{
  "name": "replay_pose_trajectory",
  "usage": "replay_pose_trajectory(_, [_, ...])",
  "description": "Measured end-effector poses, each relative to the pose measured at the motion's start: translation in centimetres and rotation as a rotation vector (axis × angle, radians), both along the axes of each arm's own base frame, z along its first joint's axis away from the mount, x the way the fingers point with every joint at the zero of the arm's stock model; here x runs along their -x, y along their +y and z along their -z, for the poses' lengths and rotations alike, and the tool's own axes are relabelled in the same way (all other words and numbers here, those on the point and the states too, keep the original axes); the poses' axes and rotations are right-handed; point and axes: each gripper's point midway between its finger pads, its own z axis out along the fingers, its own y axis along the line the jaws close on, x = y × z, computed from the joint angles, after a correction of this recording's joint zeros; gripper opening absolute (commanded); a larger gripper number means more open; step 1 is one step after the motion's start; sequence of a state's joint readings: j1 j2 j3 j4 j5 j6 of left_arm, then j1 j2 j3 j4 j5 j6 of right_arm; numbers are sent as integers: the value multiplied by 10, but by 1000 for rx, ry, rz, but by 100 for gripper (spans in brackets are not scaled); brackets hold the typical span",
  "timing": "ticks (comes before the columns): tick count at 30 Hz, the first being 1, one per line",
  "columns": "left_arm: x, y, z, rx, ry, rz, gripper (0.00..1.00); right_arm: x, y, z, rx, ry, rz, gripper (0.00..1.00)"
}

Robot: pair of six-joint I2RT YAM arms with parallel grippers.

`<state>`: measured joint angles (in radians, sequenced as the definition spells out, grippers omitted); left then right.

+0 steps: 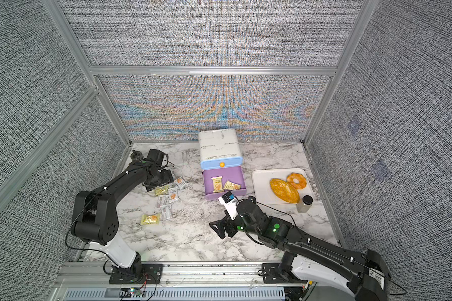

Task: Place the cookies into the drawer by color
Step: Move the cookie to the center of the board.

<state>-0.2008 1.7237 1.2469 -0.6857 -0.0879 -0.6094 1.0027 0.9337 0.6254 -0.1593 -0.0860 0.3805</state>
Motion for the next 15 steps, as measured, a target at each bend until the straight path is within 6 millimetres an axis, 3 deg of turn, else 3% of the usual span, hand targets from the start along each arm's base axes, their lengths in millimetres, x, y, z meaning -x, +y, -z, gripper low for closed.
replay_pose_trajectory(4, [-7, 13, 18, 8, 39, -31, 73, 3, 6, 4, 7, 4, -13, 91])
replay_pose_trajectory(9, [-7, 13, 35, 18, 80, -24, 63, 4, 7, 6, 14, 6, -6, 88])
replay_pose_trajectory(15, [12, 12, 51, 35, 118, -18, 51, 5, 7, 7, 14, 9, -3, 87])
